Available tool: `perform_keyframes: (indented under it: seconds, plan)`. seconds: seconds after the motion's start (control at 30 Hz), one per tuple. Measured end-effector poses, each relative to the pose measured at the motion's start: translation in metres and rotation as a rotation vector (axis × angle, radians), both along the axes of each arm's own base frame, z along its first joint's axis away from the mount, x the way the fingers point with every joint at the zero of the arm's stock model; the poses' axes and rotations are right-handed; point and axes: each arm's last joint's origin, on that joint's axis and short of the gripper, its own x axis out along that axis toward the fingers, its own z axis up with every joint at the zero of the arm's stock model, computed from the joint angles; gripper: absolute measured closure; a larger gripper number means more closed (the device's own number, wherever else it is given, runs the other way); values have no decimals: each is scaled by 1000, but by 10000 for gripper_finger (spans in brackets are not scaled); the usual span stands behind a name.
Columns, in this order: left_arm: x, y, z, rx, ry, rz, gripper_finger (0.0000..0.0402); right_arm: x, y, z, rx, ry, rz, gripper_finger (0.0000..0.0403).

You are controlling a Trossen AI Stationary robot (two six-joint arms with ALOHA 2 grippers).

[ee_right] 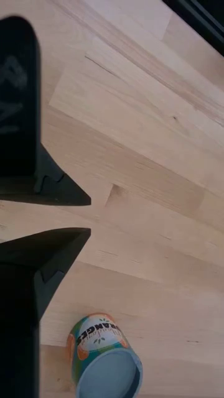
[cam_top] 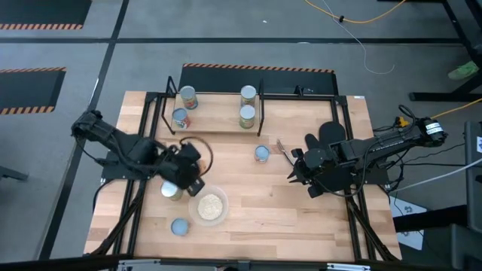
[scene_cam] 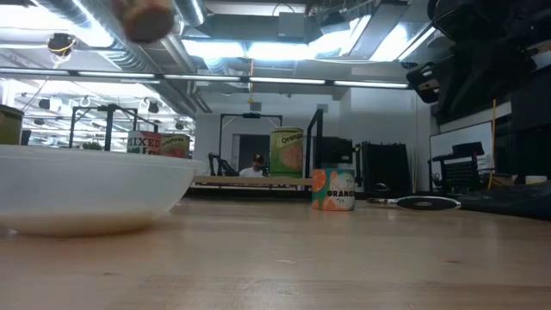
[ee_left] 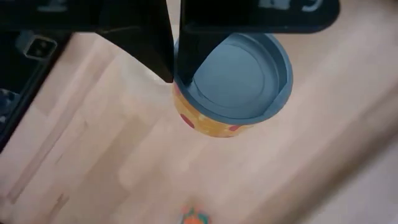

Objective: Pick and place cans onto a shelf
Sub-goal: Put the canned pineapple rings on the shelf

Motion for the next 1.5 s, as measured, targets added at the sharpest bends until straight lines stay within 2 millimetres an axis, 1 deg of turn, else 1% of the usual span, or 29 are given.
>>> perform_keyframes:
  seconds: [0.13,0.27,0.53,0.73,0.8,0.87,0.93,1.2,1.37,1.5]
  plan:
    - [15,27,1,62,-10,-46,399,0,0,0,0,0,0,331]
    - [28,59,-2,118,28,-51,399,0,0,0,0,-1,0,331]
    - [35,122,-8,203,119,-23,399,0,0,0,-1,-3,1,331]
    - [39,159,-18,255,211,-24,398,0,0,0,0,-6,2,331]
    - [38,170,-25,253,273,-28,398,0,0,0,-1,-7,3,331]
    - [43,180,-31,257,291,-12,398,0,0,1,-1,-8,2,331]
    - [43,192,-40,242,356,-7,398,1,0,1,1,-15,2,331]
    - [61,229,-79,213,494,-23,397,1,0,1,2,-19,2,331]
    - [66,246,-101,174,559,2,397,1,0,1,2,-19,2,331]
    - [70,255,-115,133,576,8,397,1,0,1,2,-19,2,331]
